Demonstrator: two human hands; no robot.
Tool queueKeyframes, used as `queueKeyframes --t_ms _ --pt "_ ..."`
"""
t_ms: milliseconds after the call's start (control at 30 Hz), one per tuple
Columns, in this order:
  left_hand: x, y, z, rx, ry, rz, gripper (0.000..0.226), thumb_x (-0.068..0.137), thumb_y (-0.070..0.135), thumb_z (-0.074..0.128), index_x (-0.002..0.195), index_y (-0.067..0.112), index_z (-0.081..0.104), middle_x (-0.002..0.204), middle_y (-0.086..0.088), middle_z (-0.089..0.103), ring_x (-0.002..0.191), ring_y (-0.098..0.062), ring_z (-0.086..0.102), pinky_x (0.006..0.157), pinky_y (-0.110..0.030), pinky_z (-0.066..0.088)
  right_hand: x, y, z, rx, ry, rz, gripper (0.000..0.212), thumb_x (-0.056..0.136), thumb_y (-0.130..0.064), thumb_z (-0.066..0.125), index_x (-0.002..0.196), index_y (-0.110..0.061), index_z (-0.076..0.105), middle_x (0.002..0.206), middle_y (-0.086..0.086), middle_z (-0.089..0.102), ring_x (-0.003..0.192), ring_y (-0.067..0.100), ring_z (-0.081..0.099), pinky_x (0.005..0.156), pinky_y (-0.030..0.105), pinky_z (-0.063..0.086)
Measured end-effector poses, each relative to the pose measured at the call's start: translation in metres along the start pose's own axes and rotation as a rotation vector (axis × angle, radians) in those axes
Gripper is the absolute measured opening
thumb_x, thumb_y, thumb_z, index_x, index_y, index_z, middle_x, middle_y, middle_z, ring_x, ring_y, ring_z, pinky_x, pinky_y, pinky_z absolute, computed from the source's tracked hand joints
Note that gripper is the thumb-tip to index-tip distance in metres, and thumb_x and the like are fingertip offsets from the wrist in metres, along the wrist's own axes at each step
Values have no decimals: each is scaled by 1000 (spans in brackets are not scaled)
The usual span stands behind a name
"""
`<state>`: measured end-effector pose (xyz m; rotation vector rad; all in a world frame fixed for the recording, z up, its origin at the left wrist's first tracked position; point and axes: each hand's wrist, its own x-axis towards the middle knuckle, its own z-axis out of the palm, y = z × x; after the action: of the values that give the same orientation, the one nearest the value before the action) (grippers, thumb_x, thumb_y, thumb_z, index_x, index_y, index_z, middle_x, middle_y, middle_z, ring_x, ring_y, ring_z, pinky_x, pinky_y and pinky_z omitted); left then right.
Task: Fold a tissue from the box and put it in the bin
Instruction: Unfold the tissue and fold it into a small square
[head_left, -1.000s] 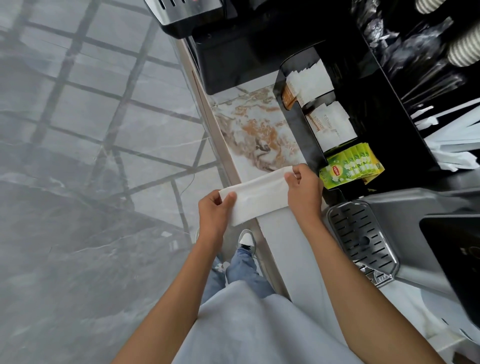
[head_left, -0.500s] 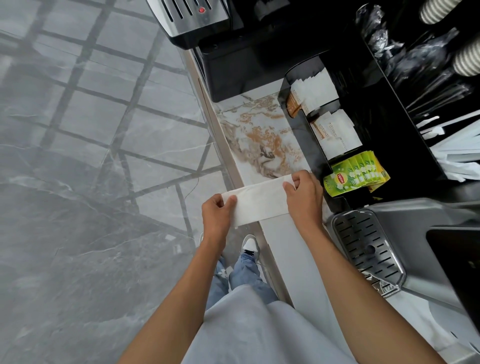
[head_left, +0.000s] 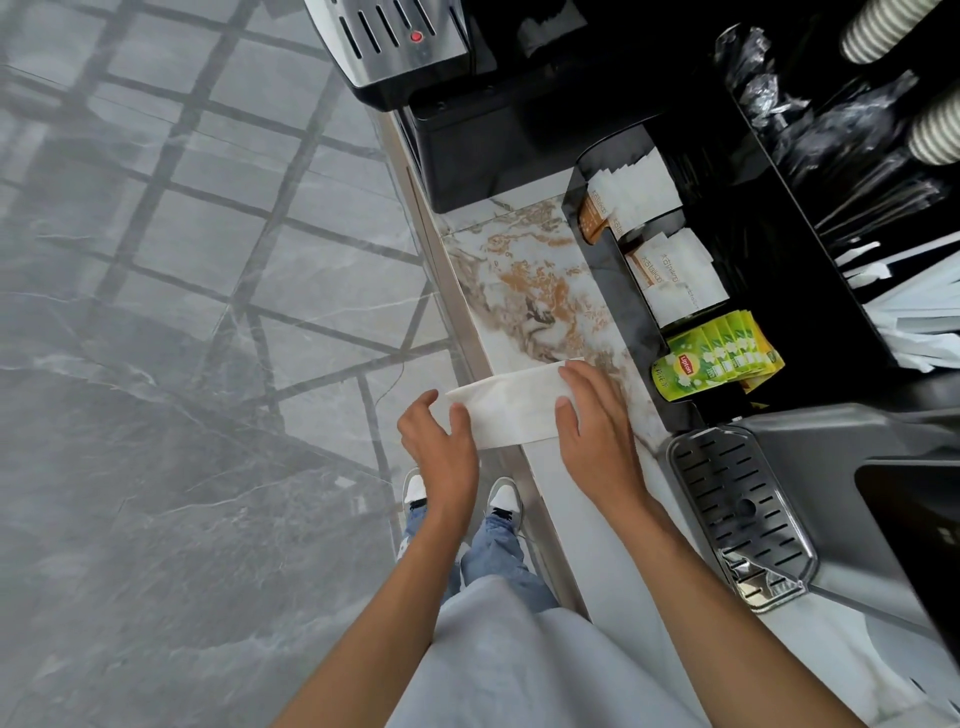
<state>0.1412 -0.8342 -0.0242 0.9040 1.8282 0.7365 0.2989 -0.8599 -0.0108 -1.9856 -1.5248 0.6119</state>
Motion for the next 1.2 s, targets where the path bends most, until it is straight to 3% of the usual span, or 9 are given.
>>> queueKeyframes --t_ms 133,233,367,467,567,633,733,933,1200 --pt "-18 7 10 -82 -80 169 35 102 24 44 137 19 45 137 4 43 127 -11 44 108 -32 37 -5 -2 7 -36 -78 -40 52 95 -25 36 139 1 45 148 16 45 139 26 38 116 37 29" --pt "-22 12 17 -156 -178 115 42 104 32 40 144 23 39 145 6 42 133 -10 43 113 -39 38 -2 -1 12 -71 -143 -65 60 96 -32 32 147 -1 34 157 14 31 148 21 20 121 35 16" --pt "-22 12 22 -181 -273 66 53 106 42 32 156 26 22 164 7 23 149 -9 24 123 -39 22 -2 9 18 -188 -280 -84 72 97 -49 19 154 -6 11 164 8 7 150 12 -5 123 35 0" --pt "-18 10 23 -241 -351 8 55 106 45 30 157 28 17 165 11 19 146 -1 23 119 -25 23 -5 13 22 -286 -310 -109 77 96 -57 5 154 -7 6 164 9 2 151 15 -7 122 33 -7" --pt "-8 8 27 -379 -446 -74 42 107 42 27 147 33 34 147 22 46 127 15 44 102 -9 35 -5 13 26 -365 -306 -122 77 96 -56 3 153 -5 6 163 13 4 151 20 -5 122 37 -5" --pt "2 0 32 -491 -496 -152 50 106 47 27 148 25 41 142 15 56 131 4 50 113 -24 35 -6 12 26 -388 -302 -124 75 98 -55 7 152 -3 6 162 15 5 151 22 -1 122 39 -2" --pt "11 -8 34 -598 -550 -266 65 103 55 27 153 15 35 154 -4 48 141 -16 44 122 -42 24 -6 13 26 -402 -316 -130 75 99 -54 11 152 -1 9 162 17 10 151 23 2 121 41 2" --pt "13 -9 29 -838 -572 -396 73 102 57 20 149 5 40 151 -17 49 142 -28 43 123 -47 20 -5 12 26 -405 -323 -125 78 98 -56 11 152 0 12 162 17 12 151 23 4 121 42 4" --pt "12 -15 27 -951 -593 -389 80 100 62 20 146 0 43 150 -22 48 142 -33 41 123 -48 20 -7 5 32 -385 -328 -138 79 97 -59 7 152 -2 9 163 15 10 151 22 2 122 37 0"
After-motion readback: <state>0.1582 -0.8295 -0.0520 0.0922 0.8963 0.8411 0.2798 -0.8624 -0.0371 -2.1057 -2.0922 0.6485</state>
